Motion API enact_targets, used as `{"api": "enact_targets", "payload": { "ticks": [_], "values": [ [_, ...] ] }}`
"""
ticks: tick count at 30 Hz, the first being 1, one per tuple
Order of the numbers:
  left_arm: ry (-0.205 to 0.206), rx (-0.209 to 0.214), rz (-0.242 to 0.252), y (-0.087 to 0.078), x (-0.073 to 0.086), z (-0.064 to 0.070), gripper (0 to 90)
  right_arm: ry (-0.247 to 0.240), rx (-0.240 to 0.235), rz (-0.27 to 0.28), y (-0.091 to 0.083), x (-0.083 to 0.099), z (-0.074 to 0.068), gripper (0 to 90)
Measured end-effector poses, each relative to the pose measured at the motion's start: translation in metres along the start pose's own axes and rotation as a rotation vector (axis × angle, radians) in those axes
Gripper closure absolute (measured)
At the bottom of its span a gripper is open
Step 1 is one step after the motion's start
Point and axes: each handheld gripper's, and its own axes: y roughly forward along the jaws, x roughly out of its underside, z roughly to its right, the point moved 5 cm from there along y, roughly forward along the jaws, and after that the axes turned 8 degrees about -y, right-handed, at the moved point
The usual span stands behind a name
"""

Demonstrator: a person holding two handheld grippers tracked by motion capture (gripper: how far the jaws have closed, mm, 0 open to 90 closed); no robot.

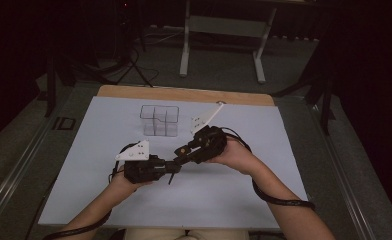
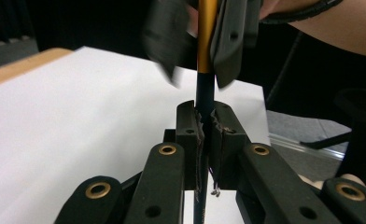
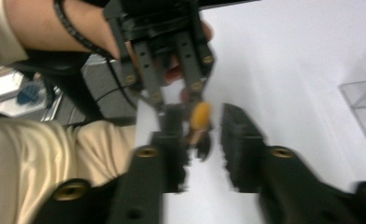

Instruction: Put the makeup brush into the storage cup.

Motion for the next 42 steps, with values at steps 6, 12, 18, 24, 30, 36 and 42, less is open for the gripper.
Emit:
{"api": "enact_targets", "payload": {
  "ticks": [6, 12, 18, 24, 30, 36, 42],
  "values": [
    [-0.006, -0.021, 0.024, -0.009, -0.003, -0.003, 84.3, 0.016, 0.035, 0.031, -0.010, 0.005, 0.004, 44.2],
    [-0.013, -0.047, 0.050, -0.020, -0.010, -0.006, 84.3, 0.046, 0.117, 0.105, -0.027, 0.009, 0.007, 26.4],
    [-0.009, -0.083, 0.062, -0.028, -0.017, -0.009, 84.3, 0.072, 0.193, 0.208, -0.045, 0.016, 0.010, 14.1],
    [-0.010, -0.134, 0.078, -0.042, -0.026, -0.015, 84.4, 0.072, 0.308, 0.320, -0.067, 0.029, 0.008, 20.1],
    [-0.012, -0.194, 0.101, -0.056, -0.036, -0.023, 84.4, 0.113, 0.345, 0.388, -0.079, 0.048, 0.001, 18.5],
    [-0.023, -0.244, 0.143, -0.070, -0.048, -0.032, 84.3, 0.122, 0.413, 0.410, -0.082, 0.068, -0.012, 17.3],
    [-0.017, -0.303, 0.185, -0.081, -0.059, -0.040, 84.3, 0.122, 0.423, 0.391, -0.082, 0.086, -0.024, 15.8]
  ]
}}
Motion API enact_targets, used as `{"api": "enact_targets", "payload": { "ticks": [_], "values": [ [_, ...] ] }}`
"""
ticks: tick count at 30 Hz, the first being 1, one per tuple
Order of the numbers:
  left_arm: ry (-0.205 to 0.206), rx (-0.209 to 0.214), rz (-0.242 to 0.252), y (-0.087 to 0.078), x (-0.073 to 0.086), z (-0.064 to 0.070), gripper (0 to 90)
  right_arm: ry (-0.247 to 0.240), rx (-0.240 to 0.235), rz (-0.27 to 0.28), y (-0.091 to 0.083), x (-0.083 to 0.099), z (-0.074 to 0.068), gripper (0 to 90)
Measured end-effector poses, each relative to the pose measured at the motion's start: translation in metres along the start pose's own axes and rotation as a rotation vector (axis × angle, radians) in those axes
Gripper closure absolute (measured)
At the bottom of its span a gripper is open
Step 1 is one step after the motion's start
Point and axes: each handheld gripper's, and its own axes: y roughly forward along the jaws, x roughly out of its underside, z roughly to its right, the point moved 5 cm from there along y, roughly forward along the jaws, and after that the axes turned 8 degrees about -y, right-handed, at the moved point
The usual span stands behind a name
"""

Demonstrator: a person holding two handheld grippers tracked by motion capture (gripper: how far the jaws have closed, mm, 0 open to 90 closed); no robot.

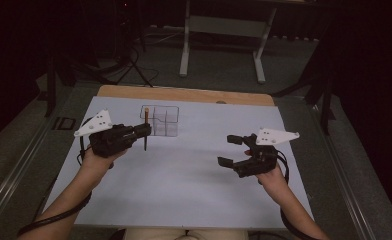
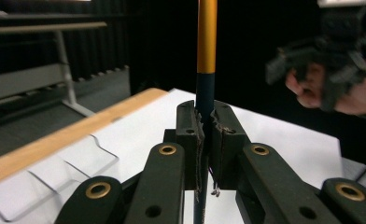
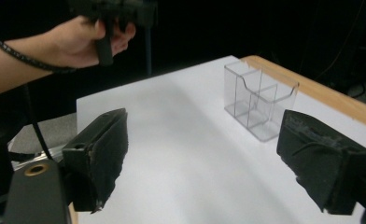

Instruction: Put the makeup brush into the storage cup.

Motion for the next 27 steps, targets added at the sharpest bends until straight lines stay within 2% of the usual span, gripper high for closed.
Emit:
{"api": "enact_targets", "payload": {
  "ticks": [5, 7, 13, 17, 19, 23, 27],
  "values": [
    [-0.001, -0.044, 0.038, -0.001, -0.012, -0.009, 84.3, -0.003, 0.039, 0.009, -0.010, 0.010, -0.004, 15.0],
    [0.012, -0.071, 0.043, -0.001, -0.016, -0.013, 84.3, -0.007, 0.044, 0.017, -0.013, 0.013, -0.007, 15.0],
    [0.008, -0.116, 0.069, 0.002, -0.028, -0.024, 84.3, -0.043, 0.085, 0.018, -0.018, 0.021, -0.013, 15.0],
    [0.016, -0.139, 0.076, 0.006, -0.033, -0.030, 84.3, -0.038, 0.097, 0.040, -0.022, 0.023, -0.013, 15.0],
    [0.013, -0.150, 0.079, 0.009, -0.035, -0.033, 84.3, -0.015, 0.114, 0.070, -0.026, 0.026, -0.010, 15.0],
    [0.017, -0.170, 0.092, 0.012, -0.040, -0.041, 84.3, 0.000, 0.118, 0.092, -0.027, 0.029, -0.009, 15.0],
    [0.025, -0.189, 0.093, 0.017, -0.044, -0.049, 84.3, -0.001, 0.120, 0.092, -0.027, 0.032, -0.009, 15.0]
  ]
}}
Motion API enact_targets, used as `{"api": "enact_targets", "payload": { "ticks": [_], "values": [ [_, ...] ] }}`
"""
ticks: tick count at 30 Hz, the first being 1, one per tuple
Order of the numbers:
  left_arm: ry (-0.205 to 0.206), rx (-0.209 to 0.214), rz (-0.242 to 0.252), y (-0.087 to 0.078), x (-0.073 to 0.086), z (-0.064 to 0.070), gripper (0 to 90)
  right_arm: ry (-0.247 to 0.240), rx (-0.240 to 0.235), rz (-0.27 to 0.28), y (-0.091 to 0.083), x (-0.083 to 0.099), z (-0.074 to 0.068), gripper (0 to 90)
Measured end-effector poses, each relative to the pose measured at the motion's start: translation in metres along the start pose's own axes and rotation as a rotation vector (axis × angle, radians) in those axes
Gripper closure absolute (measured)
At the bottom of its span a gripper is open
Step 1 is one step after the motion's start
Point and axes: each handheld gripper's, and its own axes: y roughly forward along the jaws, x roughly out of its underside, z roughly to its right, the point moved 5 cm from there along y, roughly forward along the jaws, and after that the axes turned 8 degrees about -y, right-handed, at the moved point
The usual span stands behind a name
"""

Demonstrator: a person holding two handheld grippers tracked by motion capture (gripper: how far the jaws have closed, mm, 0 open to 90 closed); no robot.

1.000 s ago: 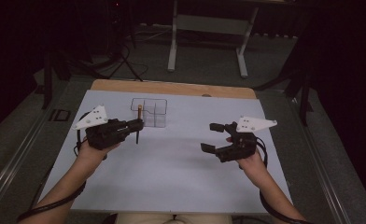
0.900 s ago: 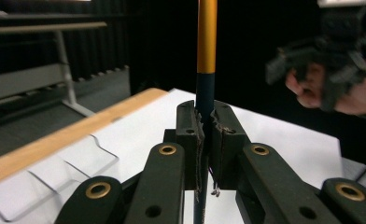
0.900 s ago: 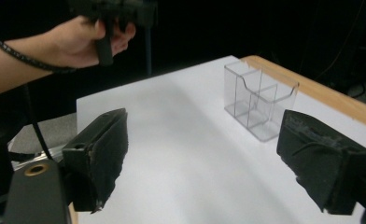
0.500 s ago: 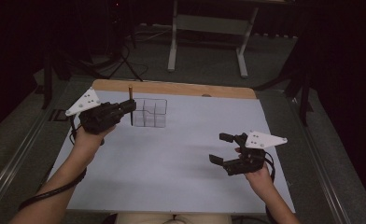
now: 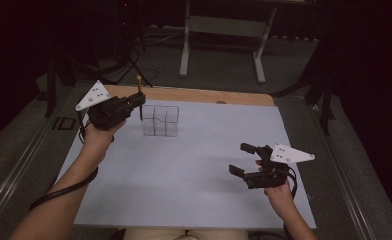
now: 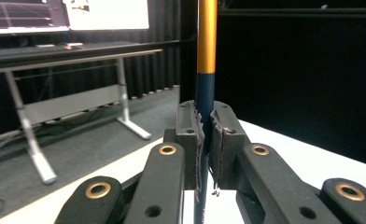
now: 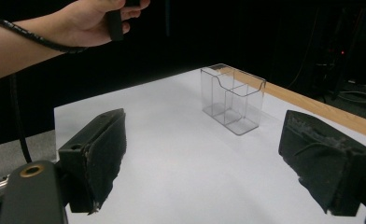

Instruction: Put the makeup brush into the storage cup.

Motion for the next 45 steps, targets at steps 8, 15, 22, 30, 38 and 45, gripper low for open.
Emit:
{"api": "enact_targets", "payload": {
  "ticks": [8, 15, 22, 30, 38, 45],
  "values": [
    [0.023, -0.040, 0.021, 0.013, -0.004, -0.017, 84.2, -0.008, 0.005, 0.001, -0.001, 0.002, 0.002, 15.0],
    [0.000, -0.057, 0.053, 0.021, -0.010, -0.030, 84.1, -0.006, 0.002, -0.011, 0.000, 0.006, 0.002, 15.0],
    [0.007, -0.083, 0.057, 0.033, -0.003, -0.039, 84.1, -0.011, -0.005, -0.013, 0.001, 0.005, 0.002, 15.0],
    [-0.022, -0.113, 0.075, 0.044, 0.006, -0.053, 84.0, -0.011, -0.010, -0.018, 0.002, 0.006, 0.001, 15.0],
    [-0.050, -0.125, 0.054, 0.054, 0.021, -0.064, 83.8, -0.017, -0.012, -0.016, 0.001, 0.005, 0.001, 15.1],
    [-0.080, -0.156, 0.061, 0.056, 0.034, -0.075, 83.8, -0.017, -0.016, -0.023, 0.001, 0.007, 0.000, 15.1]
  ]
}}
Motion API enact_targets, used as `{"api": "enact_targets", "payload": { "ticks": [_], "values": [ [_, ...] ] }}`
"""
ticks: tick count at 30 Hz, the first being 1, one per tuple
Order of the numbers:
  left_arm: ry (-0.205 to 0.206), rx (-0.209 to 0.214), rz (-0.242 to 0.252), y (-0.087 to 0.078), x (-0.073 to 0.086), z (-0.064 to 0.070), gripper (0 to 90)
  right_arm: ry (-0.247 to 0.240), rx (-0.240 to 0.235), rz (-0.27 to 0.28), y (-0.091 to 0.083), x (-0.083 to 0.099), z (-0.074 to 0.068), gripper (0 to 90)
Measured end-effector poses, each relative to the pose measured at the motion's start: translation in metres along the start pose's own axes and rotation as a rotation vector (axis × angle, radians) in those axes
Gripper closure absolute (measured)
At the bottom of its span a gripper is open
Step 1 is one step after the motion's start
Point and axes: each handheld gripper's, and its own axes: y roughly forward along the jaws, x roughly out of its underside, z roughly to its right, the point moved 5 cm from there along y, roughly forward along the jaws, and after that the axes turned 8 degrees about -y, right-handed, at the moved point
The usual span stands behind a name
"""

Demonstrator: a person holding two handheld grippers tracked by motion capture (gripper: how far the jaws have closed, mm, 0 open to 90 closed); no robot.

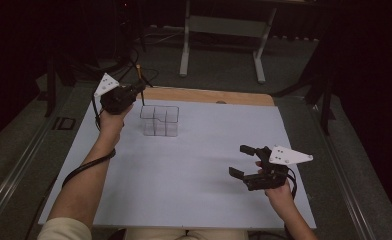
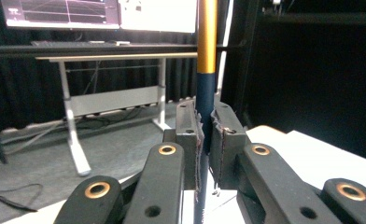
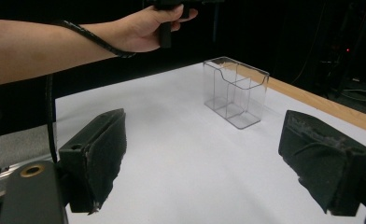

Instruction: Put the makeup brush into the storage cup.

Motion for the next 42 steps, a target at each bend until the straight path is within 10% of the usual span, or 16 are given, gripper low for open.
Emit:
{"api": "enact_targets", "payload": {
  "ticks": [8, 12, 29, 42],
  "values": [
    [-0.003, 0.028, -0.052, 0.005, 0.008, 0.000, 82.3, -0.006, -0.004, -0.005, 0.000, 0.000, -0.001, 15.1],
    [0.007, 0.006, -0.054, 0.005, 0.006, 0.001, 60.5, -0.008, -0.005, -0.008, 0.001, 0.000, -0.001, 15.1],
    [-0.017, 0.042, -0.040, -0.018, -0.009, 0.014, 55.4, -0.013, -0.005, -0.006, 0.000, -0.003, -0.003, 15.2],
    [-0.031, 0.057, -0.086, -0.042, -0.015, 0.025, 23.7, -0.007, 0.006, -0.005, -0.002, -0.003, -0.001, 15.1]
  ]
}}
